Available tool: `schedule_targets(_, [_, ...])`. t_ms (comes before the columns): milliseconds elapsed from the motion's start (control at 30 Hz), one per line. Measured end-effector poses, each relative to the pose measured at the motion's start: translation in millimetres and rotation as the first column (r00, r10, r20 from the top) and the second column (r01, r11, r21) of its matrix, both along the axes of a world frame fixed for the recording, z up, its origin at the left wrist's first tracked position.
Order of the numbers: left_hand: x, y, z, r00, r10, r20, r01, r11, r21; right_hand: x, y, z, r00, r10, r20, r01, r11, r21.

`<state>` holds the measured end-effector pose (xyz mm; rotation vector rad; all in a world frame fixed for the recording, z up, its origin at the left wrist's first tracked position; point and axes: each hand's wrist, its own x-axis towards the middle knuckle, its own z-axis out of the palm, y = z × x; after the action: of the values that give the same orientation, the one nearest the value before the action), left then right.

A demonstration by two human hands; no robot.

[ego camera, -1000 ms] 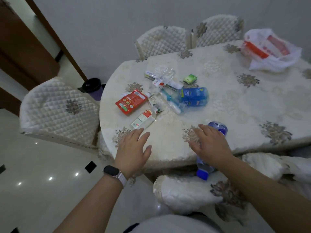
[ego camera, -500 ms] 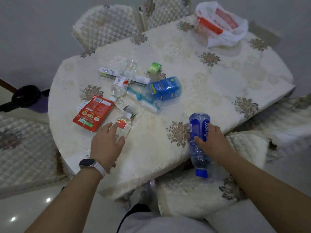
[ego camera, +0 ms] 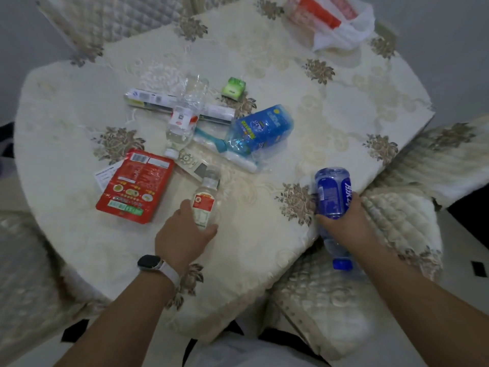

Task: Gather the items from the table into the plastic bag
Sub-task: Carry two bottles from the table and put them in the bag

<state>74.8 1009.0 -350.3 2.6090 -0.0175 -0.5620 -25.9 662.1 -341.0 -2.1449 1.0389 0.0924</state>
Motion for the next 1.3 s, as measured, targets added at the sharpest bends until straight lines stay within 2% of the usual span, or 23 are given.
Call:
schedule_targets(100, [2.3,-0.9,-1.5,1.000,0.001,-0.007,-0.001,1.000,-0.024,0.6,3.8,1.3,1.000,-0.008,-0.004,0.008,1.000,-0.002])
schedule_targets(267, [2.0,-5.1,1.5,0.998,0.034,-0.045,-0.037,0.996,-0.078,-4.6,28.7,21.2,0.994,-0.097,0.054,0.090,0.989,0.117])
schedule_targets(400, [-4.2,-21.9,16.3,0.998,0.045,-0.036,-0.051,0.980,-0.190,-10.6,38.4,39.5,0.997,-0.070,0.040,0.065,0.990,0.125])
schedule_targets(600, [-20.4,-74.4,56.0,0.999,-0.028,0.037,0.040,0.927,-0.373,-30.6,33.0,93.2,0.986,-0.085,0.143,0.065,0.988,0.140])
schedule_targets(867, [-68.8,-184.1,112.2,0.981,-0.110,0.160,0.177,0.843,-0.507,-114.2,-46.4,163.5,0.925,-0.199,0.325,0.146,0.973,0.179])
schedule_targets(1067, [-148.0,-292.8,154.9,0.956,-0.197,0.220,0.288,0.779,-0.557,-211.7,-132.7,167.8,0.880,-0.280,0.384,0.204,0.952,0.228])
schedule_targets(1300, [-238.1,-405.2,163.6,0.956,-0.245,0.163,0.292,0.720,-0.629,-322.1,-221.4,152.1,0.832,-0.379,0.405,0.304,0.922,0.238])
